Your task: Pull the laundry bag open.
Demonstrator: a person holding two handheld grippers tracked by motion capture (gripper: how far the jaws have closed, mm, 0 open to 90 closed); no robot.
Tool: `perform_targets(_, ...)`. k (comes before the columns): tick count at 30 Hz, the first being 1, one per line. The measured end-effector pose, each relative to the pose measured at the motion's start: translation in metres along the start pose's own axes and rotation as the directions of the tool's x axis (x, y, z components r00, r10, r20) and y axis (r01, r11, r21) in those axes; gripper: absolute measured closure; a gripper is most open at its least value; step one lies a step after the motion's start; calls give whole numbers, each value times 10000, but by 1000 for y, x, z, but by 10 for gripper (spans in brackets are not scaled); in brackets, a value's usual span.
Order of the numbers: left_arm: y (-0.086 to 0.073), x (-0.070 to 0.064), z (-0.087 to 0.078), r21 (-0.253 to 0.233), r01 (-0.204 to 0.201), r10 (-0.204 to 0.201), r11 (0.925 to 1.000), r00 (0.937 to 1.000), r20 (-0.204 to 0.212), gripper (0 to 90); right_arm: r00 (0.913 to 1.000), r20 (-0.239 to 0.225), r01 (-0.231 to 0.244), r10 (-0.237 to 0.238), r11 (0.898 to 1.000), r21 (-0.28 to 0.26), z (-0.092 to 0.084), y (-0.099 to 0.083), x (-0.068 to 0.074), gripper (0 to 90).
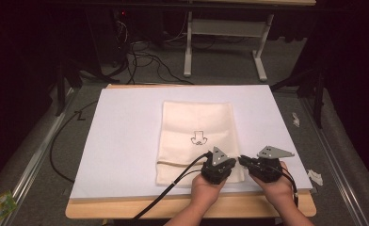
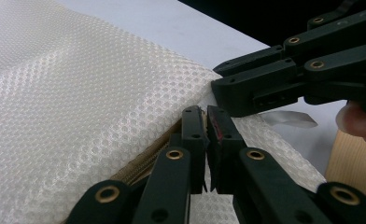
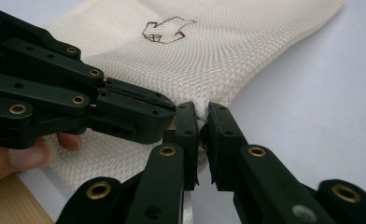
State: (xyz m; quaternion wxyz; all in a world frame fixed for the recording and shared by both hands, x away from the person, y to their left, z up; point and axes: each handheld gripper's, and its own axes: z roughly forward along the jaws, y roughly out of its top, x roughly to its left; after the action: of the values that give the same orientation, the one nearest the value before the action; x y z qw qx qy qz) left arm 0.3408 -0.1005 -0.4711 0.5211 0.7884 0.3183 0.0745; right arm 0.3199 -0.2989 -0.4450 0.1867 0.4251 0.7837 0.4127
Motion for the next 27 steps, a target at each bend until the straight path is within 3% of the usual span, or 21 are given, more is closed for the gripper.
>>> perform_targets(3,0,0,-1,70,-130,130,9999,9999,-2,869,10000,-1,14,-14,10000,29,0,0,1,847)
perform_targets(12,-2,7,-10,188,162,-167,9997,9995,251,875,9999,-99,45,-43,9998,216,1,3,5,855)
perform_targets(18,-3,10,-12,221,100,-108,9997,9994,330,877,9999,-139,16,-13,9998,217,2,4,6,859)
perform_targets(19,-4,10,-13,293,169,-170,9994,9998,41,878,9999,-162,39,-35,9997,237,2,4,6,862)
perform_targets(20,-6,16,-15,280,312,-312,9991,9995,0,878,9996,275,107,-115,9995,290,1,4,6,862)
perform_targets(21,-8,22,-18,327,528,-527,9981,9986,-40,878,9992,392,16,-24,9998,211,-1,4,3,863)
perform_targets(22,-12,31,-23,300,1062,-1061,9939,9943,-50,878,9991,388,-156,151,9998,131,-3,4,-2,863)
perform_targets(23,-13,35,-27,213,1230,-1229,9922,9924,-64,878,9982,351,-492,490,9988,34,-7,2,-11,863)
perform_targets(26,-16,48,-47,614,843,-801,9945,9945,-681,877,9952,446,-870,875,9961,-111,-13,-3,-22,861)
perform_targets(27,-18,52,-53,682,879,-823,9938,9933,-810,877,9941,581,-910,915,9958,-118,-15,-4,-25,861)
